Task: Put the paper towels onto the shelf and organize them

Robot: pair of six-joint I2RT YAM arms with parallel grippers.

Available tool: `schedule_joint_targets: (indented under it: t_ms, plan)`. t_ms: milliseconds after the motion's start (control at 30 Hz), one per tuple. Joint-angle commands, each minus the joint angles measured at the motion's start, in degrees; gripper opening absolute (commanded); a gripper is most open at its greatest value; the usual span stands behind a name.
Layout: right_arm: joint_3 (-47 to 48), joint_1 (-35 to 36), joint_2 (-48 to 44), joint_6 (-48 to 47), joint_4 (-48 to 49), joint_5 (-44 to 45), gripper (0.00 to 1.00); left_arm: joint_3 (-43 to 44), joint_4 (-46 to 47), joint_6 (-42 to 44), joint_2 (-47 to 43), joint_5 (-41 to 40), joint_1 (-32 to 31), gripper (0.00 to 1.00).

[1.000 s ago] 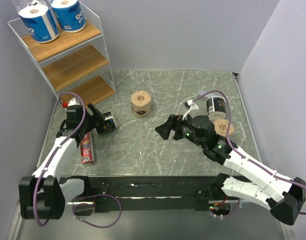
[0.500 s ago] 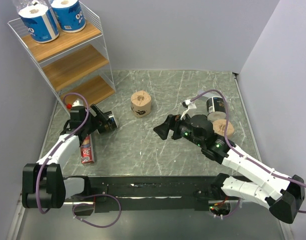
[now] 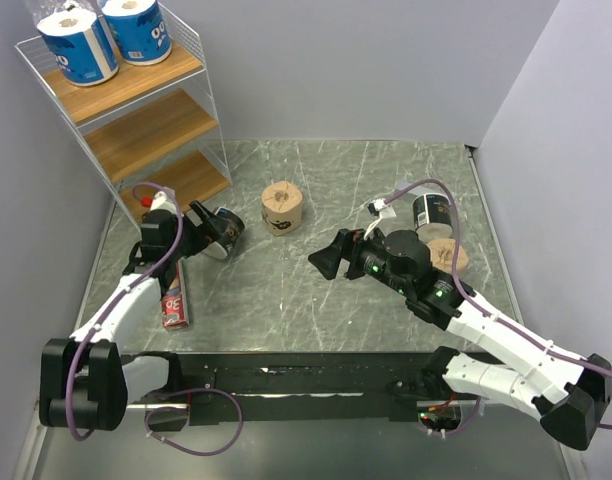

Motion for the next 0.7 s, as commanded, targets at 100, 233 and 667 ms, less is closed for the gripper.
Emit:
schedule_joint_targets:
  t_ms: [100,233,667]
  plan:
    - [-0.81,0.01,-2.61,-0.64,1.26,0.82,0.96,8.32,0.05,1.68,2.79,-4.55,-4.82,0.99]
    - [-1.6,0.01,-4.02,-0.65,1.43,1.08,0.97,8.06,-2.6,-1.29,-0.18,-10.62,-6.75,0.99]
    - [-2.31,0.01,-5.87,-0.91,0.73,0.99,0.96,-6.97,10.05,-10.97,-5.03,-15.55,-9.3,0.99]
